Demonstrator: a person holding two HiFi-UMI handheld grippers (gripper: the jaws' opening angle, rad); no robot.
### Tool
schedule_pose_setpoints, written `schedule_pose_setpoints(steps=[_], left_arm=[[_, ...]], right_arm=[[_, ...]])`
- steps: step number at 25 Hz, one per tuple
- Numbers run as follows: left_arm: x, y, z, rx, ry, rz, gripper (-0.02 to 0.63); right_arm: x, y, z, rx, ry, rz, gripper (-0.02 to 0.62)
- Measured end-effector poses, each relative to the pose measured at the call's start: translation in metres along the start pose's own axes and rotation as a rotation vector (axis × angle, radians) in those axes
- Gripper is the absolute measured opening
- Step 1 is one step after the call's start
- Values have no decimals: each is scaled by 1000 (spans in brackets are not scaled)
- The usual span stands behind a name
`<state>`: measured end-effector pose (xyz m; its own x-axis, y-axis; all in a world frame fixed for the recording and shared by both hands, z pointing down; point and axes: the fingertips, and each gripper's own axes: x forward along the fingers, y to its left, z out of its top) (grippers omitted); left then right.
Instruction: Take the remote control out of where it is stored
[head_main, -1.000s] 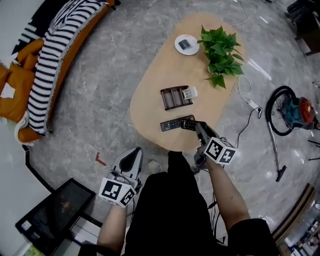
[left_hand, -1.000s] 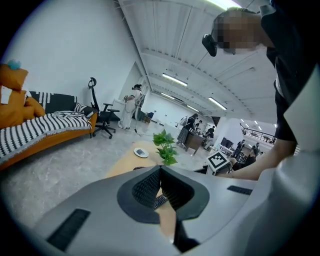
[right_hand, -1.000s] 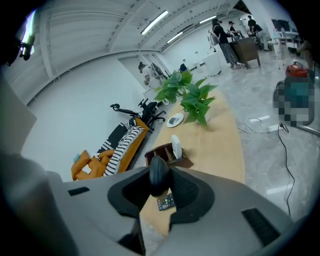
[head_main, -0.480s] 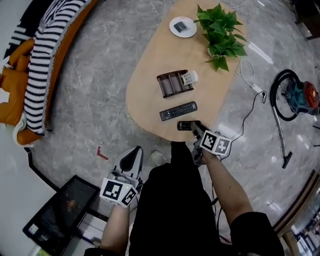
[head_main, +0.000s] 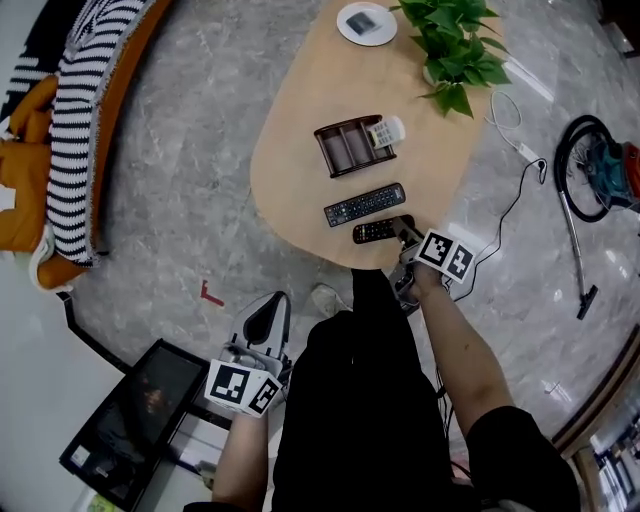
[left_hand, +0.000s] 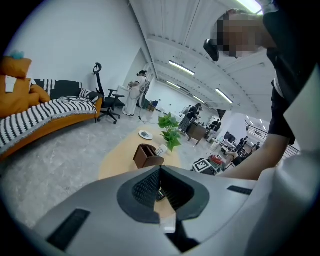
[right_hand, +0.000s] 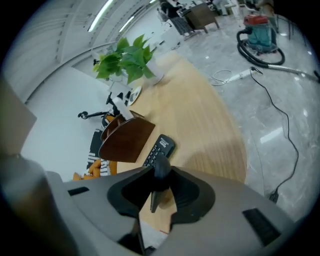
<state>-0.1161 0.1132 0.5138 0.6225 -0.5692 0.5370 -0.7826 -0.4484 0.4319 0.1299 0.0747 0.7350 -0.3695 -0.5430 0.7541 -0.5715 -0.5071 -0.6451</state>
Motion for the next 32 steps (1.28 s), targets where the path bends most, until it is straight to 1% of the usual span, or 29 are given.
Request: schedule_pose_setpoints(steps=[3,5,11,15,16,20,24,28,32], left_arm=[[3,1,-4,-10,10,2,8],[4,2,-5,-18,15,6,8],[13,5,-3,-31,18,14,8],[18,5,-6,-43,25,17,8],[19,5,-7,-46,28,17,8],[23,4,-8,-53,35,15,8],[25,4,-7,-69,28,17,8],[24,5,-4,-93,10,23,8],[21,7,-3,-97,3,27,8]], right_arm=[[7,-16,2,204,-20,-12,104],[11,-24,2,291,-26,-26,104],[23,-35,4,399,-14,-61,104],[29,-47,2,516,30,-103,104],[29,-47,1,522,42,-107,104],[30,-45,2,492,70,-130,104],[30,-43,1,457,84,-186,120],[27,-44,-4,477,105,-216,164],[20,-52,-12,481,126,-234,169]])
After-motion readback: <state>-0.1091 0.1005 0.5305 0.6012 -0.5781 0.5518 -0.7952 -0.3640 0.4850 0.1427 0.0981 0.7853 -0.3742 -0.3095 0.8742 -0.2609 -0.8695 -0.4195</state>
